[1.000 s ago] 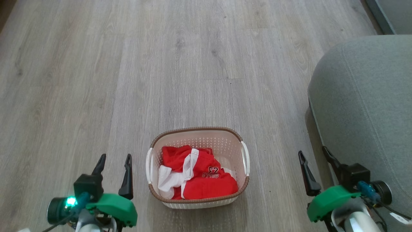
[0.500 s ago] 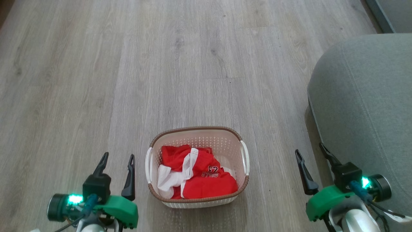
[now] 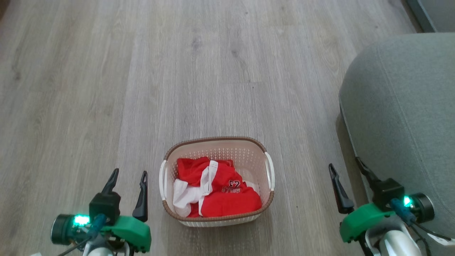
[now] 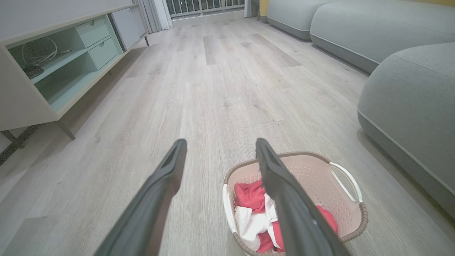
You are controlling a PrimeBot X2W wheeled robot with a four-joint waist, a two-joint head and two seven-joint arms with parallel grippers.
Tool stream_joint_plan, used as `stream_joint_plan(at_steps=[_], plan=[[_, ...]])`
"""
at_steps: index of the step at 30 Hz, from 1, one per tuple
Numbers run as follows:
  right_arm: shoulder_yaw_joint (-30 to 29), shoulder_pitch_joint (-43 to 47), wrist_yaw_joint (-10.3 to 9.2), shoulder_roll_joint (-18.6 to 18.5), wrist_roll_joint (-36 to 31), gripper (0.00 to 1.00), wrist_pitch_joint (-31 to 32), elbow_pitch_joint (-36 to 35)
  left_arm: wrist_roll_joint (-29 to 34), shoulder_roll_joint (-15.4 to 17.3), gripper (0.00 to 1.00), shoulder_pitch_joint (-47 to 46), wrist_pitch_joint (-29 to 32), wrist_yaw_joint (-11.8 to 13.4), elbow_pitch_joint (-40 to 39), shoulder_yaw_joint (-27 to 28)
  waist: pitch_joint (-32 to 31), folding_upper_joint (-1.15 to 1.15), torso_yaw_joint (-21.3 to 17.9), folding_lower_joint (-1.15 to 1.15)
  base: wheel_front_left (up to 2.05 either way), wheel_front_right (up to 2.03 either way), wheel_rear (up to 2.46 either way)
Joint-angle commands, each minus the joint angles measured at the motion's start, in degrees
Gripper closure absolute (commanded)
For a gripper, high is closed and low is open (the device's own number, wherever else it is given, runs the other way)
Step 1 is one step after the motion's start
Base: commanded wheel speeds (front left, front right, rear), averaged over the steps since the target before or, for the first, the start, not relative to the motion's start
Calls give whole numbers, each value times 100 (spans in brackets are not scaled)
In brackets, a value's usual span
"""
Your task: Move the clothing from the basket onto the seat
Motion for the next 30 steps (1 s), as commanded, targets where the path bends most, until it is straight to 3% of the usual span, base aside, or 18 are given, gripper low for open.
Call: stream_joint_plan(at_steps=[1, 7, 17, 24, 30], plan=[[59, -301, -1, -5, 46, 0, -77, -211, 40, -2, 0, -228, -73, -22, -151, 198, 68, 0, -25, 0, 0, 0, 0], [-30, -502, -1, 61, 75, 0, -77, -399, 8, -35, 0, -501, -73, -130, -11, 170, 527, 0, -113, 0, 0, 0, 0], [-194, -1323, -1, 168, 130, 0, -77, -998, 300, -2, 0, -2131, -73, -496, 705, -313, 2263, 0, -411, 0, 0, 0, 0], [-48, -1834, -1, 193, 358, 0, -77, -1532, 792, 14, 0, -3623, -59, -655, 1986, -973, 3293, 0, -687, 0, 0, 0, 0], [-31, -2042, -1, 195, 591, 0, -77, -1922, 1028, -78, 0, -4682, 351, -671, 3122, -1300, 3916, 0, -927, 0, 0, 0, 0]])
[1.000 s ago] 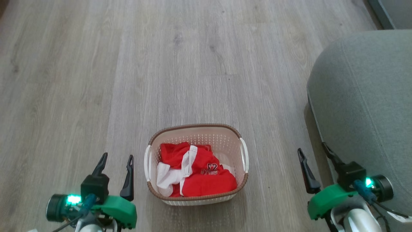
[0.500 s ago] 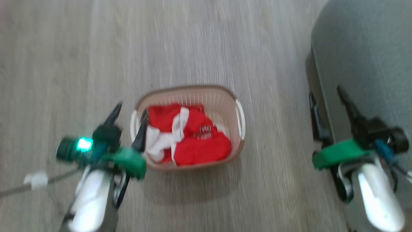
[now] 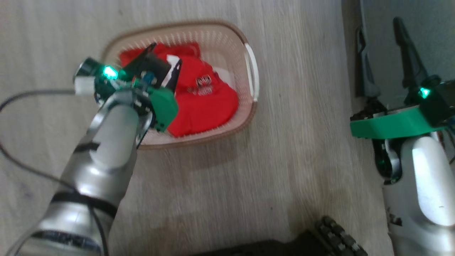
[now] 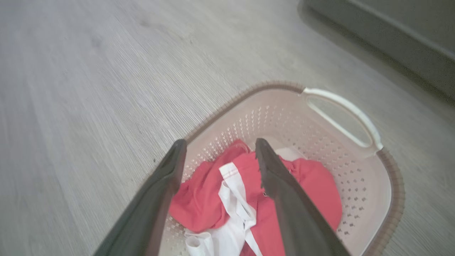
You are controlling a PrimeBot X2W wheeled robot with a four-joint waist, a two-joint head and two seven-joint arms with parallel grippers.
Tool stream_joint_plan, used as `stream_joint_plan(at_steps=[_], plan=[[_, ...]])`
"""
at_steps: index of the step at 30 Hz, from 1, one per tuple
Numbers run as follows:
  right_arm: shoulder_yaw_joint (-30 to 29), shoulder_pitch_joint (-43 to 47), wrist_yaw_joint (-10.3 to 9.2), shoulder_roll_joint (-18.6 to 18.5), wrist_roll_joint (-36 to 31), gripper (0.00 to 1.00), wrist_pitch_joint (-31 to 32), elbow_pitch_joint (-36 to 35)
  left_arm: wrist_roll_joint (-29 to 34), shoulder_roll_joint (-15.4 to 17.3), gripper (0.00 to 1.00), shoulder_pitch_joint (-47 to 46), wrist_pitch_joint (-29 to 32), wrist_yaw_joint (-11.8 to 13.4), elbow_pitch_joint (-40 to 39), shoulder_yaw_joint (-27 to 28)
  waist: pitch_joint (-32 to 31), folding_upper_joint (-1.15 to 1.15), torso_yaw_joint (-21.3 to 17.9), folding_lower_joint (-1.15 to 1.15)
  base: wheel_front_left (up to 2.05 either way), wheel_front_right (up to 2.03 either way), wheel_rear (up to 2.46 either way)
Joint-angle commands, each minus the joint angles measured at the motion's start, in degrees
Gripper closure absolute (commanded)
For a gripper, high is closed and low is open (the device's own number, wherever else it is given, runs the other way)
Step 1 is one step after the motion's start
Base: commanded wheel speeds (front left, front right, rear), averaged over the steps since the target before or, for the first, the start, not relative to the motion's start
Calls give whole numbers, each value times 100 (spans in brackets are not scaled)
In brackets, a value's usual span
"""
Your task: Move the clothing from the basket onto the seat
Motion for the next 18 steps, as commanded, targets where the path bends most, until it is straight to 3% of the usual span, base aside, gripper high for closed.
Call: stream_joint_plan(at_steps=[1, 8, 18], plan=[[86, -36, -1, 56, 70, 0, -52, -286, 68, 38, 0, -264, 145, 18, 160, 46, 546, 0, -313, -2, 0, 0, 0], [132, -10, -1, 57, 351, 0, -52, -476, 15, -16, 0, -1093, 753, 203, 1341, 20, 970, 0, -610, -2, 0, 0, 0], [282, 151, -1, 57, 638, 0, -52, -577, -142, 305, 0, -1767, 782, 293, 2268, 134, 1435, 0, -998, -2, 0, 0, 0]])
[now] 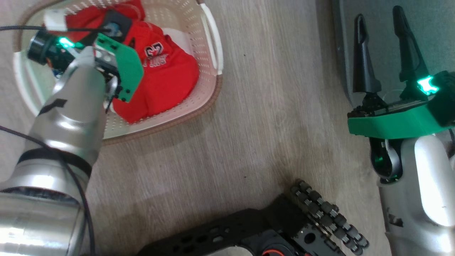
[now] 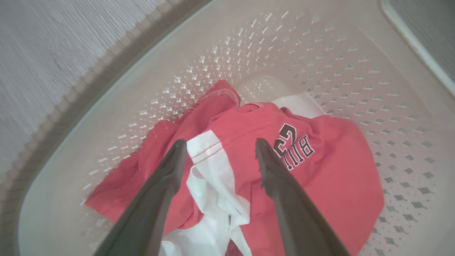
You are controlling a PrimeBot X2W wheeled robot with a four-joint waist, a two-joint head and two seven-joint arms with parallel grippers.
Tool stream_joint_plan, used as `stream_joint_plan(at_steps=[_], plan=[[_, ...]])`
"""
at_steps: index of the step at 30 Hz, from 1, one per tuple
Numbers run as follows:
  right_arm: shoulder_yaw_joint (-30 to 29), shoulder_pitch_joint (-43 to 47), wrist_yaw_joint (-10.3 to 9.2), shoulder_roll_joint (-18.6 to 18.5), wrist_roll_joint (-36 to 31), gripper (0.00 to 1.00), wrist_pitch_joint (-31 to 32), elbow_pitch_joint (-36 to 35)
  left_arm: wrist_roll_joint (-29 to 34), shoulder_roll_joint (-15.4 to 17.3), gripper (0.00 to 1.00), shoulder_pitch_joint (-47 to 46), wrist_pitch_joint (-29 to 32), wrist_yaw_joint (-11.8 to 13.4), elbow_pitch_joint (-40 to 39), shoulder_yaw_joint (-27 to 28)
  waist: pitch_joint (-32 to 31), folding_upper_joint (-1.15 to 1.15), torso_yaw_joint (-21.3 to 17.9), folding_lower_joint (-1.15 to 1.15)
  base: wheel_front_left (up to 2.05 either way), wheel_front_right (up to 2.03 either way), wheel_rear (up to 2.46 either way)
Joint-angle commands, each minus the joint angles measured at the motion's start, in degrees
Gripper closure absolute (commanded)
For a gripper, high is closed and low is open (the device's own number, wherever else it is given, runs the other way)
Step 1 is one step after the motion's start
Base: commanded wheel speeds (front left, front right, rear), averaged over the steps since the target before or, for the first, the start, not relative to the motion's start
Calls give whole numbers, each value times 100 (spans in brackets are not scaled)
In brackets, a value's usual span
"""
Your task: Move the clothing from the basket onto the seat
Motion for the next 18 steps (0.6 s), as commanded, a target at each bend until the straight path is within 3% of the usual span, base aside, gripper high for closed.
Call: stream_joint_plan(at_steps=[1, 11, 18], plan=[[85, 221, -2, 23, 55, 0, -36, -203, -60, 160, 0, -24, 6, 54, -35, 129, 116, 0, -109, 0, 0, 0, 0], [226, 351, -2, 23, 156, 0, -36, -282, -284, 505, 0, -297, 66, -5, 271, 233, 391, 0, -356, 0, 0, 0, 0], [177, 438, -2, 23, 233, 0, -36, -293, -449, 554, 0, -270, 118, -95, 354, 265, 490, 0, -488, 0, 0, 0, 0]])
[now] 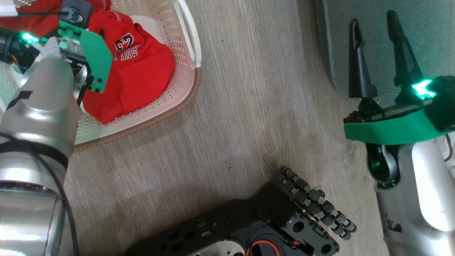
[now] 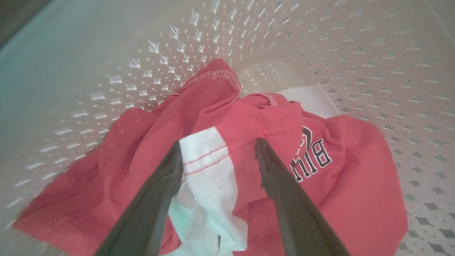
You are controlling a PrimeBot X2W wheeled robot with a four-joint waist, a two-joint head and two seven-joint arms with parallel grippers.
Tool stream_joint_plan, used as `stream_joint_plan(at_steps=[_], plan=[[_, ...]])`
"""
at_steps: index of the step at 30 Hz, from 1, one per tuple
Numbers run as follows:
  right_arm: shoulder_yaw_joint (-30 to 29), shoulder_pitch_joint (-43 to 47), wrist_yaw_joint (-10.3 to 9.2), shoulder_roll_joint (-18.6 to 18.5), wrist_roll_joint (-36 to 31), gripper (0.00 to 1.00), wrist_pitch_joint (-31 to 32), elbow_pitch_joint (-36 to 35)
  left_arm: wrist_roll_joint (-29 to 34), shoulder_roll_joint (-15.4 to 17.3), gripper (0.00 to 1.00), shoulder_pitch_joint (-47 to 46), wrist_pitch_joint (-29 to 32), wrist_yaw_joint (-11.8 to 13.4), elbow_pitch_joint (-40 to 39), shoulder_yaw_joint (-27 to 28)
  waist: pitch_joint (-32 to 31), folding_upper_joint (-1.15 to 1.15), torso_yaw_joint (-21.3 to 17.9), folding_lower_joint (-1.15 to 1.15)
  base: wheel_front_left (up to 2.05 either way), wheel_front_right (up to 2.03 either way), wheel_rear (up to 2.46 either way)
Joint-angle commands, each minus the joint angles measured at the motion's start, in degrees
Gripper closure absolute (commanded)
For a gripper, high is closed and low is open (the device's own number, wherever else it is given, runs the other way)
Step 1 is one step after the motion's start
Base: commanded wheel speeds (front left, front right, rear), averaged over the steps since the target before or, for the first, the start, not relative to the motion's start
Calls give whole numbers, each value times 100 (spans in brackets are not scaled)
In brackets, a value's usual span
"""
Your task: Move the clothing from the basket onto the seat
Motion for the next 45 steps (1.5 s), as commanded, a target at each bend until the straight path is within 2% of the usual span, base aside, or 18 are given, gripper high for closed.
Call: stream_joint_plan(at_steps=[1, 2, 3, 4, 7, 12, 17, 24, 25, 26, 37, 45], plan=[[36, 322, -2, 10, 54, 0, -36, -163, -20, 136, 0, 103, -21, -34, -45, 58, -3, 0, 3, -1, 0, 0, 0], [24, 333, -2, 10, 60, 0, -36, -164, -31, 117, 0, 132, -22, -65, -38, 40, -7, 0, 6, -1, 0, 0, 0], [16, 339, -2, 10, 63, 0, -36, -163, -40, 107, 24, 152, -48, -87, -33, 22, -13, 0, 12, -1, 0, 0, 0], [7, 338, -2, 10, 64, 0, -36, -156, -38, 95, 100, 169, -106, -99, -31, -2, -26, 0, 28, -1, 0, 0, 0], [-61, 316, -2, 10, 21, 0, -36, -145, -73, -14, 100, 261, -283, -177, -23, -69, -156, 0, 176, -1, 0, 0, 0], [-189, 301, -2, 10, -227, 0, -36, -69, -392, -239, 100, 600, -925, -270, -33, 38, -739, 0, 621, -1, 0, 0, 0], [-316, 406, -2, 10, -473, 0, -36, 59, -827, -395, 100, 1045, -1241, -316, -354, 276, -1496, 0, 1045, -1, 0, 0, 0], [-448, 809, -2, 10, -681, 0, -36, 328, -1320, -451, 100, 2222, -1272, -339, -1921, 623, -2755, 0, 1585, -1, 0, 0, 0], [-448, 809, -2, 10, -681, 0, -36, 328, -1320, -451, 100, 2222, -1272, -339, -1921, 623, -2755, 0, 1585, -1, 0, 0, 0], [-453, 931, -2, 10, -729, 0, -36, 410, -1410, -442, 100, 2603, -1272, -340, -2370, 713, -3090, 0, 1693, -1, 0, 0, 0], [-429, 1555, -2, 4, -1006, 0, -36, 836, -1730, -423, 100, 4120, -1197, -194, -3957, 984, -4395, 0, 2003, -1, 0, 0, 0], [-242, 1855, -2, -220, -1190, 0, -36, 1161, -1852, -299, 100, 4863, -815, 29, -4597, 1080, -5010, 0, 2060, -1, 0, 0, 0]])
